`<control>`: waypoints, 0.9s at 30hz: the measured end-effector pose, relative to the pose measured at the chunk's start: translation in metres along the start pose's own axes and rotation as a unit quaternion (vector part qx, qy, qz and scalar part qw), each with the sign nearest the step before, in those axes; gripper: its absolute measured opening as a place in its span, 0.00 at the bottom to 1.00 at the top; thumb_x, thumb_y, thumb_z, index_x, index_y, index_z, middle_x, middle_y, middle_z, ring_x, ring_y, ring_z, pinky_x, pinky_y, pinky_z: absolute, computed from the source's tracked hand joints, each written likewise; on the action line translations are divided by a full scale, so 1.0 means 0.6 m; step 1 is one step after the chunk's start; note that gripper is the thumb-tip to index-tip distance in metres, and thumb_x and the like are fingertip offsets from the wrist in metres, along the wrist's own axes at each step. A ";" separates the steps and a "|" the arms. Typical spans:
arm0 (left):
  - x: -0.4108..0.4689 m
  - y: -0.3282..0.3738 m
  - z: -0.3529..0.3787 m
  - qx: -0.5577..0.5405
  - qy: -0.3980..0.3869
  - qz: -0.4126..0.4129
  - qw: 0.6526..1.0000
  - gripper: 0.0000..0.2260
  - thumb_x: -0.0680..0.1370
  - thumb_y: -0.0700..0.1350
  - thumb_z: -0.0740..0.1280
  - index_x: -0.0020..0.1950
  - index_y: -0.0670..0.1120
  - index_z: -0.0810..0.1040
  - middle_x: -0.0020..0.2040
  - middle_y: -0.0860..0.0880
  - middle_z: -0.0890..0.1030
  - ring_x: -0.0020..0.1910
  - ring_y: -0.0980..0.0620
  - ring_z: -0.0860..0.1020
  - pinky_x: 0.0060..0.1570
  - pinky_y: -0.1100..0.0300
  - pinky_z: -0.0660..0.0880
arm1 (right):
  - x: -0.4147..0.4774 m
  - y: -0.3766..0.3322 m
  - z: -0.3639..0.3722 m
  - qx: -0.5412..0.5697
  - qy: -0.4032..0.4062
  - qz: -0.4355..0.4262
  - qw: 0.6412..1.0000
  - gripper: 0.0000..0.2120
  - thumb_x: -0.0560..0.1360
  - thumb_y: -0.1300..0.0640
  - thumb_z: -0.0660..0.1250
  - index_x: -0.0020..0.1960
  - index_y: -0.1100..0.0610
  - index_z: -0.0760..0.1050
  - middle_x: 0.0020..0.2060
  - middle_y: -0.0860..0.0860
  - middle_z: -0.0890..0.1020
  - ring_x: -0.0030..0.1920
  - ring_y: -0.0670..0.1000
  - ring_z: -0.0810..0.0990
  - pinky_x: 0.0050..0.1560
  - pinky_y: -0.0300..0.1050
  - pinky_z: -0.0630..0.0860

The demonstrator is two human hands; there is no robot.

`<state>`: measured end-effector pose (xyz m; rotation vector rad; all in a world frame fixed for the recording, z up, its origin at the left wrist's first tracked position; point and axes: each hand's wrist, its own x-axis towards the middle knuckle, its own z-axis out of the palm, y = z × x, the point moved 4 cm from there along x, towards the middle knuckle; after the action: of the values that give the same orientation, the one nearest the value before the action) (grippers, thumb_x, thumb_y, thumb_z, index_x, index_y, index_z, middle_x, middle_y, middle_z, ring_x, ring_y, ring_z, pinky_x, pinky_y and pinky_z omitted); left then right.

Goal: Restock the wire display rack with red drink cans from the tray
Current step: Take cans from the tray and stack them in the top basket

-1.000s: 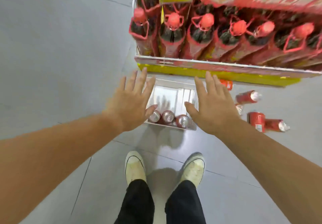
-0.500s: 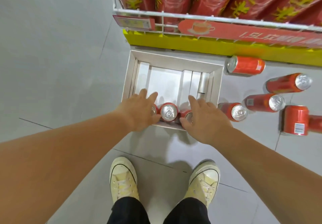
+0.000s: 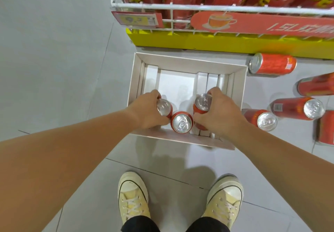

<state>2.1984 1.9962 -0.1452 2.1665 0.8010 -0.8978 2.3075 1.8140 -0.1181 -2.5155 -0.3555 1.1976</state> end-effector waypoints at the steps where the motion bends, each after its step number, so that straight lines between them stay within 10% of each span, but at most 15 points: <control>1: 0.005 -0.005 -0.004 -0.046 0.016 -0.008 0.999 0.30 0.64 0.54 0.79 0.62 0.51 0.72 0.52 0.54 0.79 0.50 0.50 0.77 0.47 0.59 0.72 | 0.009 0.000 -0.001 0.010 0.013 -0.002 1.000 0.29 0.66 0.46 0.76 0.63 0.51 0.68 0.52 0.50 0.78 0.54 0.55 0.77 0.55 0.52 0.77; 7: 0.056 -0.003 0.010 -0.280 0.060 -0.029 0.958 0.23 0.70 0.51 0.77 0.63 0.51 0.76 0.54 0.53 0.82 0.55 0.51 0.80 0.57 0.54 0.77 | 0.064 0.018 0.013 0.193 0.048 0.028 0.980 0.25 0.69 0.47 0.76 0.62 0.49 0.71 0.47 0.43 0.79 0.48 0.48 0.79 0.46 0.42 0.73; 27: -0.116 0.110 -0.188 -0.464 0.078 -0.010 0.882 0.11 0.74 0.53 0.75 0.44 0.46 0.82 0.34 0.51 0.84 0.33 0.53 0.82 0.40 0.56 0.81 | -0.080 -0.096 -0.166 0.426 0.051 -0.023 0.903 0.17 0.68 0.51 0.80 0.54 0.56 0.83 0.47 0.55 0.87 0.45 0.52 0.87 0.42 0.45 0.83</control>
<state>2.2480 2.0213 -0.0078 1.3705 1.0527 -0.2246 2.3513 1.8306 -0.0024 -1.7716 0.1295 0.9129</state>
